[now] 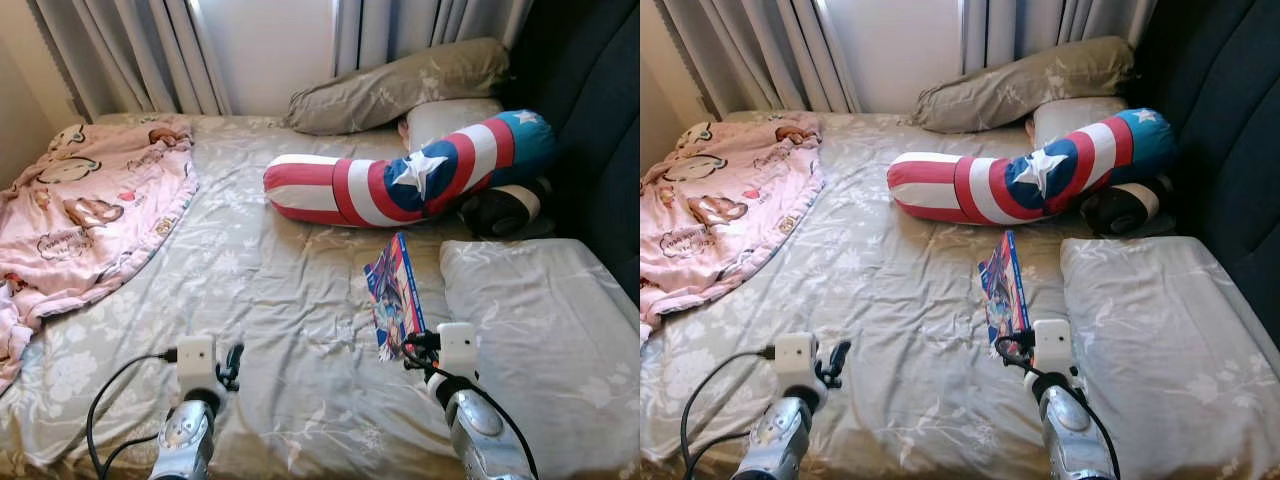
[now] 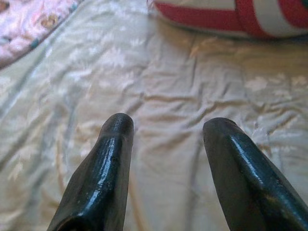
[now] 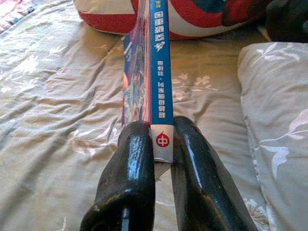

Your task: Clean up the room

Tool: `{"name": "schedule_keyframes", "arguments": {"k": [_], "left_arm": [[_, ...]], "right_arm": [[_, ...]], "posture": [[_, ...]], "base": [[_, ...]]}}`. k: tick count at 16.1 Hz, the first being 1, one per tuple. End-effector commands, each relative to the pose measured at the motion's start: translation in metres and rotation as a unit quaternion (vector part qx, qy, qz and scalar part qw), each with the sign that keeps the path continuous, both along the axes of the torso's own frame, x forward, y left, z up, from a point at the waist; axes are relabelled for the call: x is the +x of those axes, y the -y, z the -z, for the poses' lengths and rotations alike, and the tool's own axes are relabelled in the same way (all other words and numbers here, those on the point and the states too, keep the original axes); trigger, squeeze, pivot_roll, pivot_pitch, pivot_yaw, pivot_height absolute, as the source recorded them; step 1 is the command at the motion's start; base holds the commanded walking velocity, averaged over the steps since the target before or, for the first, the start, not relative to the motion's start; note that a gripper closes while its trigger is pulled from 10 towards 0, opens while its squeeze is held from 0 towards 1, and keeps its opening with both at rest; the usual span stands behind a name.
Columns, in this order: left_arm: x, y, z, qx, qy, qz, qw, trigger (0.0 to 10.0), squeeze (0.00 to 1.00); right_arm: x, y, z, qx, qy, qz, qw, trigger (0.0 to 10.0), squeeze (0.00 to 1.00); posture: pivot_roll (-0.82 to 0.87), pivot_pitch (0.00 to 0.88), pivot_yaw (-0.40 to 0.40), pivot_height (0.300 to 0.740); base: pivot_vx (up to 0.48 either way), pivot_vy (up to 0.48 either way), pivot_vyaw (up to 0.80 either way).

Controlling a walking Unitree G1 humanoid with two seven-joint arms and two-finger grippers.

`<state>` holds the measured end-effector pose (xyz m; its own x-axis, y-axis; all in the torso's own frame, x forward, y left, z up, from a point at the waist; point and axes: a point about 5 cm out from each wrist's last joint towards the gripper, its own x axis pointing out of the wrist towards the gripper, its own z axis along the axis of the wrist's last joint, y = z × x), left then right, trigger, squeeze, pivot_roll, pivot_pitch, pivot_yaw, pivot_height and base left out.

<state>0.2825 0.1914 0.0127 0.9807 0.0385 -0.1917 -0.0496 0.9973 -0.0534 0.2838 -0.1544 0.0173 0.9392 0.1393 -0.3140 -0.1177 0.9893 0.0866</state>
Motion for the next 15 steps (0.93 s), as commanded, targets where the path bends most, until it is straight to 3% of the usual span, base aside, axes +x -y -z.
{"name": "schedule_keyframes", "arguments": {"k": [1, 4, 11, 15], "left_arm": [[-0.006, -0.002, 0.004, 0.001, -0.004, -0.001, 1.000, 10.0, 0.00], [-0.009, -0.003, 0.007, 0.005, -0.007, 0.007, 1.000, 10.0, 0.00], [-0.001, 0.002, -0.001, 0.000, 0.008, 0.022, 1.000, 10.0, 0.00], [-0.001, 0.005, 0.000, -0.004, 0.005, 0.032, 0.999, 10.0, 0.00]], "right_arm": [[0.008, -0.004, -0.014, 0.008, 0.036, -0.010, 0.999, 10.0, 0.00], [0.007, -0.006, -0.012, -0.007, 0.032, -0.011, 0.999, 10.0, 0.00], [0.008, 0.009, -0.004, 0.005, 0.001, 0.060, 0.998, 10.0, 0.00], [0.010, 0.008, -0.005, 0.012, 0.005, 0.060, 0.998, 10.0, 0.00]], "posture": [[-0.02, 0.083, 0.004, 0.691], [-0.03, 0.083, 0.009, 0.656], [-0.02, 0.058, 0.011, 0.656], [-0.02, 0.039, 0.011, 0.656]], "base": [[0.000, 0.000, 0.00], [0.000, 0.000, 0.00], [0.000, 0.000, 0.00], [0.000, 0.000, 0.00]]}}
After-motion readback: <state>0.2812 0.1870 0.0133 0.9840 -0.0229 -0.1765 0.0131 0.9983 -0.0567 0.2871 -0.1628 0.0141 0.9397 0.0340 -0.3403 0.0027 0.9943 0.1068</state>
